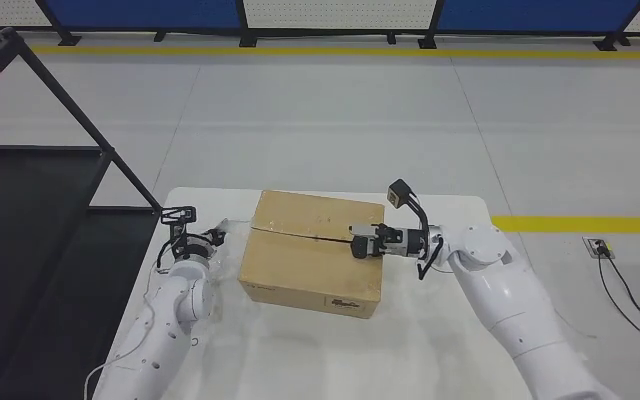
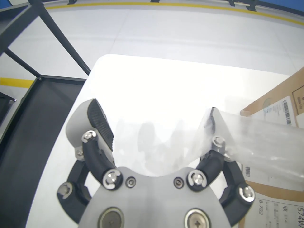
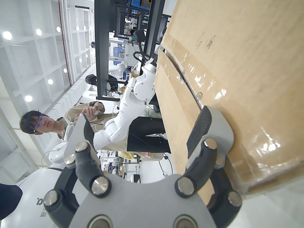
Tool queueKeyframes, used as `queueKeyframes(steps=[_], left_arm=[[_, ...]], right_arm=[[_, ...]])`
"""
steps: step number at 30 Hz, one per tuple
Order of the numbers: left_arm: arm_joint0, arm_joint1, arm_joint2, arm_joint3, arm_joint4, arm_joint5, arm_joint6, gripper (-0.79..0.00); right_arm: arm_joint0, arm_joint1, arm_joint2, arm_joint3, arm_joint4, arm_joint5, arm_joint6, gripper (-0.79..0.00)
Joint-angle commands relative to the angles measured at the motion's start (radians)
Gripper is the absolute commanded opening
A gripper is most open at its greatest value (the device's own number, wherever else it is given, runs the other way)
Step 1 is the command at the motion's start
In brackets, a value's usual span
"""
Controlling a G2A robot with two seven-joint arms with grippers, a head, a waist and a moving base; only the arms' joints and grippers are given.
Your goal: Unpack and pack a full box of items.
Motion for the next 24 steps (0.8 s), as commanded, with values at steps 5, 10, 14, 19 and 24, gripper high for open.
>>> queueKeyframes(steps=[5, 10, 14, 19, 24], left_arm=[[0.05, 0.007, -0.066, -0.085, -0.003, 0.034, 0.003, 0.0], [0.09, 0.01, -0.11, -0.146, -0.007, 0.047, 0.009, 0.0], [0.107, 0.011, -0.135, -0.167, 0.001, 0.057, 0.001, 0.0], [0.121, 0.01, -0.175, -0.188, -0.023, 0.068, -0.002, 0.0], [0.118, 0.008, -0.213, -0.194, -0.06, 0.072, 0.003, 0.0]], right_arm=[[0.019, -0.007, -0.014, 0.035, 0.003, -0.005, -0.006, 0.0], [0.031, -0.013, -0.024, 0.051, 0.007, -0.015, -0.003, 0.0], [0.038, -0.015, -0.028, 0.061, 0.01, -0.021, -0.001, 0.0], [0.044, -0.018, -0.032, 0.072, 0.012, -0.025, 0.0, 0.0], [0.05, -0.021, -0.038, 0.081, 0.015, -0.027, 0.003, 0.0]])
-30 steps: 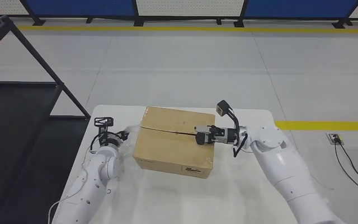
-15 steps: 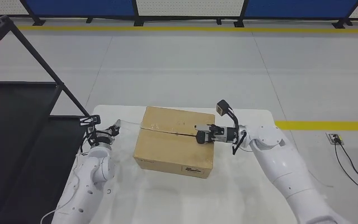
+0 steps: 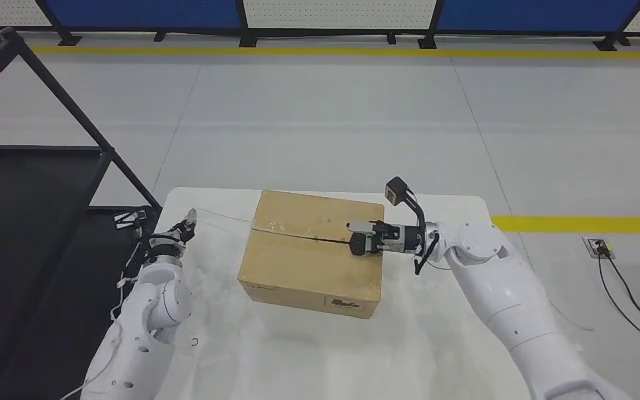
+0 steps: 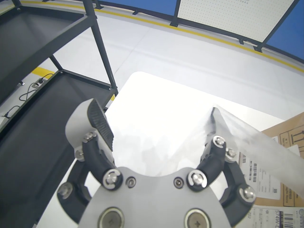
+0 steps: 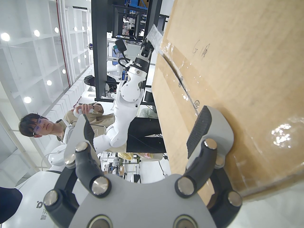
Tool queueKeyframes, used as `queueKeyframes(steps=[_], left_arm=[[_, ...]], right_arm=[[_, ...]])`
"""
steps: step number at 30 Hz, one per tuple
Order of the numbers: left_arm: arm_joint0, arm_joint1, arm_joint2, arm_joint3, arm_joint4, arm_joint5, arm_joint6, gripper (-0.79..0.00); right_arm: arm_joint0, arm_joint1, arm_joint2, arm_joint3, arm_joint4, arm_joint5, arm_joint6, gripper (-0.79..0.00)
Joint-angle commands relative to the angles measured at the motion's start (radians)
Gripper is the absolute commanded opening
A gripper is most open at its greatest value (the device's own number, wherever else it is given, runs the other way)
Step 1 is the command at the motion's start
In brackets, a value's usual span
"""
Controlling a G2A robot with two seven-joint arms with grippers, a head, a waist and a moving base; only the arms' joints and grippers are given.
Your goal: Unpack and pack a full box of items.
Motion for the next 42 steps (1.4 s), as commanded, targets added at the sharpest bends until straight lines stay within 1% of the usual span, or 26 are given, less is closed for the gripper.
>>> queueKeyframes(steps=[1, 10, 14, 18, 24, 30, 35, 42], left_arm=[[-0.005, -0.002, -0.012, 0.0, -0.019, 0.001, 0.003, 0.0], [-0.048, -0.015, -0.039, 0.016, -0.098, -0.018, 0.01, 0.0], [-0.071, -0.02, -0.057, 0.035, -0.159, -0.049, 0.004, 0.0], [-0.075, -0.022, -0.081, 0.027, -0.205, -0.084, 0.007, 0.0], [-0.073, -0.021, -0.108, -0.018, -0.241, -0.122, -0.011, 0.0], [-0.067, -0.025, -0.117, -0.087, -0.262, -0.126, -0.001, 0.0], [-0.059, -0.032, -0.104, -0.152, -0.27, -0.12, 0.032, 0.0], [-0.059, -0.042, -0.058, -0.226, -0.233, -0.107, 0.034, 0.0]], right_arm=[[0.003, -0.001, -0.002, 0.004, 0.001, -0.002, 0.001, 0.0], [0.008, -0.007, -0.011, 0.008, 0.003, -0.003, -0.002, 0.0], [0.007, -0.007, -0.012, 0.006, -0.001, -0.002, -0.003, 0.0], [0.006, -0.007, -0.011, 0.004, -0.001, 0.001, -0.005, 0.0], [0.004, -0.007, -0.012, 0.0, -0.004, 0.005, -0.006, 0.0], [0.003, -0.009, -0.014, 0.0, -0.001, 0.004, -0.006, 0.0], [0.003, -0.012, -0.016, 0.004, -0.006, -0.001, -0.031, 0.0], [0.002, -0.01, -0.01, 0.01, -0.006, -0.007, -0.03, 0.0]])
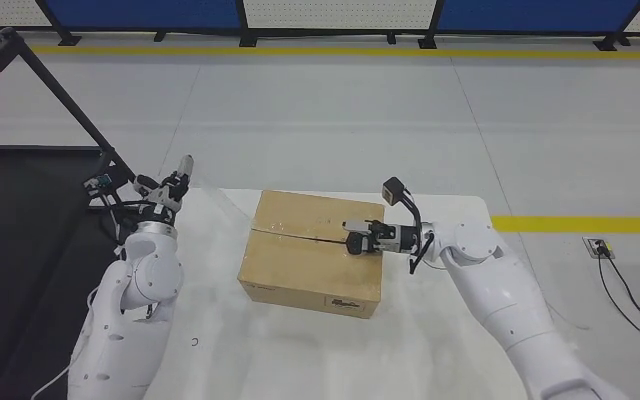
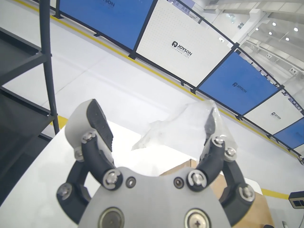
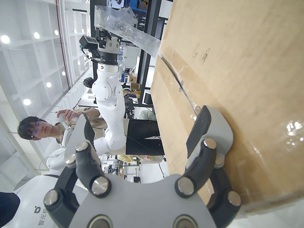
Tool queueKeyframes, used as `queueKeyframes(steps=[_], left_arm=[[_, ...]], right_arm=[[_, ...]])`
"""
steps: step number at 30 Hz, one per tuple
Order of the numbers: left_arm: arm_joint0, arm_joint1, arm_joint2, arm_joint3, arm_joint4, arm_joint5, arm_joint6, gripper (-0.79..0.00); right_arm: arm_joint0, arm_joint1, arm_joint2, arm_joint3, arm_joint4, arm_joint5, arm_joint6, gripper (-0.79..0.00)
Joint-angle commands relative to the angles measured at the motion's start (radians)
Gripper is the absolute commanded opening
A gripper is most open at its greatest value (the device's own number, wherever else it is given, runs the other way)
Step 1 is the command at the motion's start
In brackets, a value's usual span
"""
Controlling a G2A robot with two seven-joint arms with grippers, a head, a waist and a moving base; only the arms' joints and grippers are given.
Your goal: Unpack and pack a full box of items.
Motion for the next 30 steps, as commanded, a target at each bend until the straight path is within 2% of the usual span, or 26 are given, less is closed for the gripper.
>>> queueKeyframes(steps=[1, 7, 16, 24, 30], left_arm=[[-0.004, -0.004, 0.02, -0.019, 0.015, 0.006, 0.002, 0.0], [-0.013, -0.015, 0.074, -0.069, 0.05, 0.011, 0.017, 0.0], [-0.006, -0.033, 0.176, -0.14, 0.149, 0.023, 0.025, 0.0], [-0.019, -0.053, 0.27, -0.143, 0.233, 0.03, 0.021, 0.0], [-0.027, -0.065, 0.301, -0.133, 0.267, 0.032, 0.014, 0.0]], right_arm=[[-0.002, 0.001, 0.002, 0.0, 0.001, -0.003, 0.003, 0.0], [-0.008, 0.004, 0.013, 0.004, 0.006, -0.01, -0.001, 0.0], [-0.028, 0.012, 0.038, -0.002, -0.016, 0.015, -0.096, 0.0], [-0.06, 0.022, 0.061, -0.049, -0.032, 0.031, -0.155, 0.0], [-0.094, 0.031, 0.082, -0.101, -0.024, 0.019, -0.135, 0.0]])
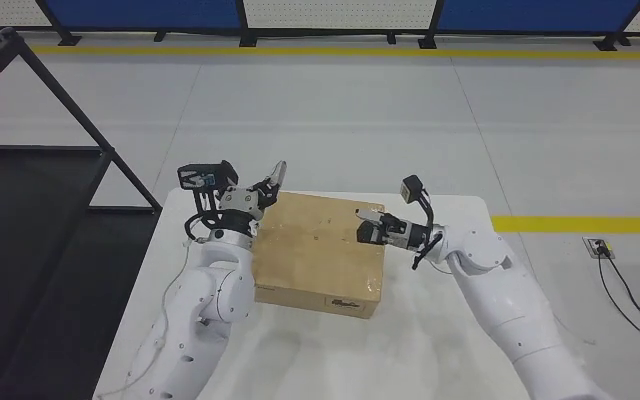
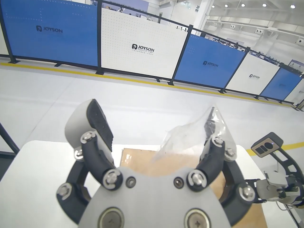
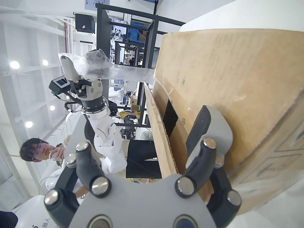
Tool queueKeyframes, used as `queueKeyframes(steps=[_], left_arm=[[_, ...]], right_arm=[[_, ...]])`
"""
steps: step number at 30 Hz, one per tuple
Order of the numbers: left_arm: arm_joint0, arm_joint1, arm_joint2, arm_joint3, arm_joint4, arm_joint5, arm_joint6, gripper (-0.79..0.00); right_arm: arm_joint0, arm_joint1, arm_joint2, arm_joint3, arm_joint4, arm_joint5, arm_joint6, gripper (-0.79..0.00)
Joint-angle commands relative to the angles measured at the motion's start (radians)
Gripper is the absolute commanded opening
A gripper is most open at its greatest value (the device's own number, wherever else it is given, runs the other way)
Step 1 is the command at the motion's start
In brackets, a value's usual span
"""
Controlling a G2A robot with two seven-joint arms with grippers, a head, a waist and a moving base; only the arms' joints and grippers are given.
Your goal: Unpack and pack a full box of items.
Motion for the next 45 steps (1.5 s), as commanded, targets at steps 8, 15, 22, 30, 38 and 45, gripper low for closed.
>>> queueKeyframes(steps=[8, 15, 22, 30, 38, 45], left_arm=[[-0.001, -0.015, 0.015, 0.013, 0.038, 0.002, -0.002, 0.0], [0.002, -0.023, 0.005, 0.024, 0.048, -0.007, -0.006, 0.0], [0.008, -0.031, 0.0, 0.022, 0.062, -0.014, -0.011, 0.0], [0.008, -0.043, 0.019, 0.024, 0.096, -0.029, -0.024, 0.0], [0.006, -0.057, 0.058, 0.025, 0.15, -0.045, -0.016, 0.0], [-0.001, -0.07, 0.078, 0.037, 0.175, -0.051, -0.023, 0.0]], right_arm=[[-0.1, 0.029, 0.109, -0.11, 0.129, -0.116, 0.056, 0.0], [-0.174, 0.05, 0.18, -0.206, 0.249, -0.056, 0.144, 0.0], [-0.14, 0.05, 0.136, -0.182, 0.163, 0.085, 0.115, 0.0], [-0.09, 0.041, 0.087, -0.104, 0.122, 0.124, 0.1, 0.0], [-0.07, 0.032, 0.072, -0.055, 0.139, 0.094, 0.078, 0.0], [-0.06, 0.029, 0.065, -0.035, 0.144, 0.082, 0.082, 0.0]])
